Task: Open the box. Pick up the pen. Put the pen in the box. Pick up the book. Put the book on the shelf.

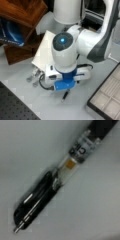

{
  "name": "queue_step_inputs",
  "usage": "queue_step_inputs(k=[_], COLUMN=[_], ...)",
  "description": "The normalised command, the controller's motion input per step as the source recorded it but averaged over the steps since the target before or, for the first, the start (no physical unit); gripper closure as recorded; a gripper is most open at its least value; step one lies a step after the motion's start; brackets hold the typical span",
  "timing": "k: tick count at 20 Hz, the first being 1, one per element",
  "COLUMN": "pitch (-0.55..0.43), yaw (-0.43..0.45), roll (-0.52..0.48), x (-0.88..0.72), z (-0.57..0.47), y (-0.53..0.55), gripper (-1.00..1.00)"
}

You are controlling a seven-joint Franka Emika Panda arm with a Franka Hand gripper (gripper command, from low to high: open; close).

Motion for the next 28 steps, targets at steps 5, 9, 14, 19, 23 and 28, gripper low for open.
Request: queue_step_inputs(k=[5, 9, 14, 19, 23, 28], pitch=[-0.083, -0.115, -0.074, -0.105, -0.121, -0.158], yaw=[0.152, 0.175, 0.152, 0.142, 0.137, 0.130], roll=[-0.118, -0.132, -0.164, -0.165, -0.128, -0.118], x=[0.03, -0.02, -0.11, -0.16, -0.17, -0.12], z=[-0.16, -0.11, -0.08, -0.10, -0.14, -0.16], y=[-0.03, -0.04, -0.07, -0.03, 0.02, 0.06], gripper=[-1.00, -1.00, -1.00, -1.00, -1.00, -1.00])
